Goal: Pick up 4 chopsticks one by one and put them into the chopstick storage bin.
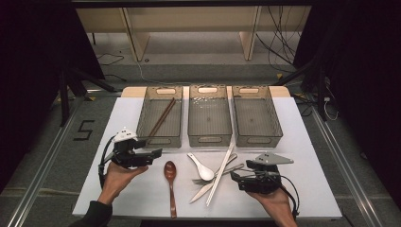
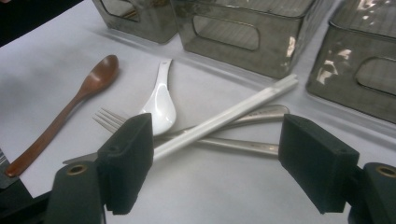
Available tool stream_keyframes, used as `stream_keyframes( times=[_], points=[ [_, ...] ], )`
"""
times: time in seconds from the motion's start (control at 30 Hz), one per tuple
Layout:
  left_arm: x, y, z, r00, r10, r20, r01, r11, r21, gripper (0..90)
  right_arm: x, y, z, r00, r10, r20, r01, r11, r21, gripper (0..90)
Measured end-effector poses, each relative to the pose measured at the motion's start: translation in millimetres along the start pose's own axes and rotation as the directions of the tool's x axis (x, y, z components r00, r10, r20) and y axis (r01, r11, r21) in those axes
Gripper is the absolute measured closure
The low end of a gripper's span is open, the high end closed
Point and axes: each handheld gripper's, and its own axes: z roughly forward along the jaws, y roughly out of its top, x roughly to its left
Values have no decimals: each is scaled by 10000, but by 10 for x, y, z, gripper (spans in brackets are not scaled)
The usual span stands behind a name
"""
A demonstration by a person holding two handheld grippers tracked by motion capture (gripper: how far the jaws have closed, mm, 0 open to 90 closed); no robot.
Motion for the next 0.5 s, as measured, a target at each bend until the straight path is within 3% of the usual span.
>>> stream_keyframes(
  times=[0.1,0.3,0.5],
  points=[
    [-23,-82,-16,9999,115,3,-114,9999,-37,200,42,48,56,9997,-209,-144,211,9997,132,349],
    [-41,-198,-59,9998,179,-103,-180,9998,-104,199,163,90,184,9934,-704,-901,736,9968,321,530],
    [-71,-253,-84,9995,319,-57,-320,9994,-123,198,245,82,299,9874,-839,-1343,933,9935,651,678]
  ],
)
